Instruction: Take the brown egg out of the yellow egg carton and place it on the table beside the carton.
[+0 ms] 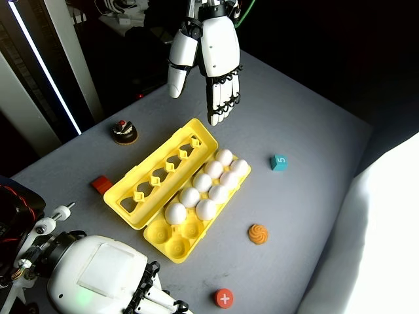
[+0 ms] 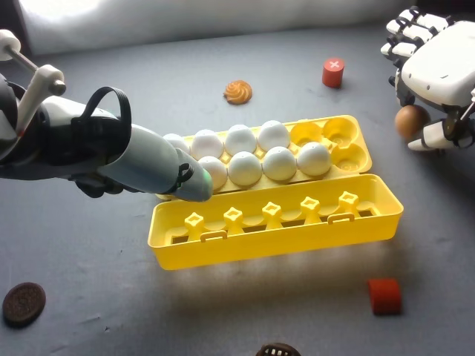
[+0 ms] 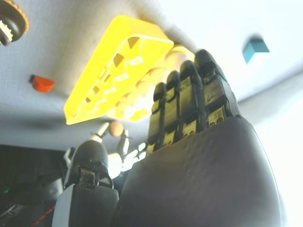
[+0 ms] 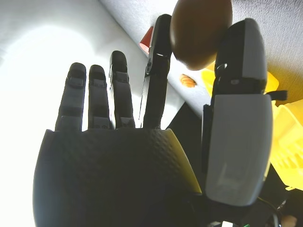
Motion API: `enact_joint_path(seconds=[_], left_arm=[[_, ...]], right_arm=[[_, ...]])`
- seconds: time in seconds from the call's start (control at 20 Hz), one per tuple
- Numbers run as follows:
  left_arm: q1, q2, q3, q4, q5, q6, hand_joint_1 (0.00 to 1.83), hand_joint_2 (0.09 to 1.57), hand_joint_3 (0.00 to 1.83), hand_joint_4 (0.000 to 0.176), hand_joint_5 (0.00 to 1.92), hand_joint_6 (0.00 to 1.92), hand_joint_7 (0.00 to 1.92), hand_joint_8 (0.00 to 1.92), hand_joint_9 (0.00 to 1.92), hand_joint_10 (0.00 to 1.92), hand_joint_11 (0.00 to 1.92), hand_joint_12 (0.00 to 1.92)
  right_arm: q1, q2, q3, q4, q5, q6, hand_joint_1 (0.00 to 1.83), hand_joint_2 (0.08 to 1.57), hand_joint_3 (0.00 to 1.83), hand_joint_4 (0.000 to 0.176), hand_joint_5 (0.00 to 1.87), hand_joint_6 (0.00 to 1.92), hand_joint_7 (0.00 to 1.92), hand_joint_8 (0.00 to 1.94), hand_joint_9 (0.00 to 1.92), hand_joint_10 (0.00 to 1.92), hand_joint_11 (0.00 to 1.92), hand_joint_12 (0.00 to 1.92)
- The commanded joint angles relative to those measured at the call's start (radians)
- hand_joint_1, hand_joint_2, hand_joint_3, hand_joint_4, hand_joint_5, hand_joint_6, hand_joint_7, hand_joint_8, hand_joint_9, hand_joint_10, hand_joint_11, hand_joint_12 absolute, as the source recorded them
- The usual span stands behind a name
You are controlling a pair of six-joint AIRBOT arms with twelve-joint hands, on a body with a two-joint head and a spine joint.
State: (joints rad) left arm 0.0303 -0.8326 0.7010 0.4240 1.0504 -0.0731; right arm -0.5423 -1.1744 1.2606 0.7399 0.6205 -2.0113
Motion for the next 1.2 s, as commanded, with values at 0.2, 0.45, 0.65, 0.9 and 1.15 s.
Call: enact_joint_path(seconds=[0.2,0.45,0.65,0.9,1.15], left_arm=[[-0.005,0.003,0.000,0.031,-0.038,-0.003,0.00,1.24,0.00,0.000,0.19,0.01,0.19,0.01,0.17,0.02,0.00,0.47],[-0.005,0.003,0.000,0.031,-0.038,-0.003,0.00,1.24,0.00,0.000,0.18,0.00,0.18,0.00,0.17,0.00,0.00,0.49],[-0.005,0.003,0.000,0.031,-0.038,-0.003,0.00,1.23,0.00,0.000,0.14,0.00,0.12,0.00,0.11,0.00,0.00,0.35],[-0.005,0.003,-0.001,0.031,-0.038,-0.003,0.00,1.24,0.00,0.000,0.14,0.00,0.14,0.00,0.12,0.00,0.00,0.34],[-0.005,0.003,-0.001,0.031,-0.038,-0.003,0.00,1.23,0.00,0.000,0.15,0.00,0.15,0.01,0.14,0.01,0.00,0.42]], right_arm=[[-0.002,0.007,0.000,-0.029,0.103,-0.013,1.08,1.02,0.00,0.176,1.19,0.63,0.25,0.00,0.00,0.00,0.00,0.00],[-0.004,0.008,-0.005,-0.029,0.104,-0.016,1.05,1.05,0.00,0.176,1.11,0.75,0.23,0.01,0.00,0.00,0.00,0.00],[-0.006,0.008,-0.008,-0.029,0.105,-0.021,1.05,1.05,0.00,0.176,1.12,0.75,0.24,0.00,0.00,0.00,0.00,0.00],[-0.009,0.009,-0.009,-0.029,0.108,-0.022,1.05,1.05,0.00,0.176,1.11,0.75,0.20,0.00,0.00,0.00,0.00,0.00],[-0.010,0.009,-0.011,-0.029,0.109,-0.022,0.77,0.90,0.00,0.147,1.10,0.01,0.17,0.00,0.00,0.00,0.00,0.00]])
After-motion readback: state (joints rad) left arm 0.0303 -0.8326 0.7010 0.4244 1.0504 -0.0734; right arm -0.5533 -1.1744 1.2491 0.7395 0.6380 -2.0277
